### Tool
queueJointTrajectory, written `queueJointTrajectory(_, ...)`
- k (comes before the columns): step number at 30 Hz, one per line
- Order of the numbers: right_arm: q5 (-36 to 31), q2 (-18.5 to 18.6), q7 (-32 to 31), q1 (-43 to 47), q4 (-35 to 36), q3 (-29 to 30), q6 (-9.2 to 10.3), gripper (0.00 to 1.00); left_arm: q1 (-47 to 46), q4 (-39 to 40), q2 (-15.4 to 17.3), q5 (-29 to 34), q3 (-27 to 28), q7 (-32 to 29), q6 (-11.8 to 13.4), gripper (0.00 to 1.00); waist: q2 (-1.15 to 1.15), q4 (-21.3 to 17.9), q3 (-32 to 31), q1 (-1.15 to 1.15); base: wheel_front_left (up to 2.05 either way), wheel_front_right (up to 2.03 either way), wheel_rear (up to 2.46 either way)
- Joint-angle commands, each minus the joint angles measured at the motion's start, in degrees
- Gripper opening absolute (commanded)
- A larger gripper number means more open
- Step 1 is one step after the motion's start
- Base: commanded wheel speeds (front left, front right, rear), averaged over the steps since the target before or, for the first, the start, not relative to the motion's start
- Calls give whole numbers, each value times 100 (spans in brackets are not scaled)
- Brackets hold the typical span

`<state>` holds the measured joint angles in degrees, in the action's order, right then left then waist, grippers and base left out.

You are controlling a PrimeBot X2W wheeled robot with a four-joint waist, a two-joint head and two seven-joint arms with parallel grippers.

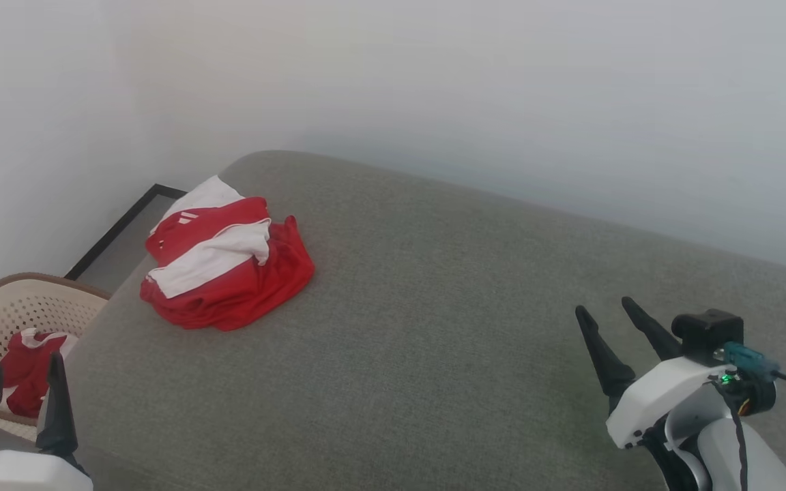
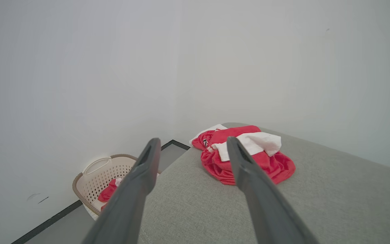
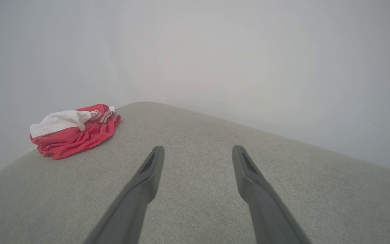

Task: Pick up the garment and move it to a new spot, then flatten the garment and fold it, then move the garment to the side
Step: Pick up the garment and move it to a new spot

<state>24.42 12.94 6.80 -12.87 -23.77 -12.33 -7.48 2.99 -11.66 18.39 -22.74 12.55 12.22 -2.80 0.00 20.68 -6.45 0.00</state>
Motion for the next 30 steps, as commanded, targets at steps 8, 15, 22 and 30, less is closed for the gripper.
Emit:
queueJointTrajectory(8, -13, 129, -33, -175, 78, 74, -3, 100, -608, -236, 173, -118, -123, -146, -104, 100, 0, -273, 265, 0, 0, 0, 0)
queueJointTrajectory(15, -97, 269, -170, -355, 308, 164, -3, 100, -1424, -793, 364, -248, -229, -246, -213, 100, 0, -611, 767, 0, 0, 0, 0)
queueJointTrajectory(22, -235, 472, -403, -673, 728, 271, -3, 100, -2691, -2002, 611, -541, -290, -287, -355, 100, 0, -1059, 1712, 0, 0, 0, 0)
queueJointTrajectory(30, -373, 656, -641, -928, 1221, 402, -3, 100, -3969, -3450, 788, -944, -433, -881, -437, 100, 0, -1348, 2499, 0, 0, 0, 0)
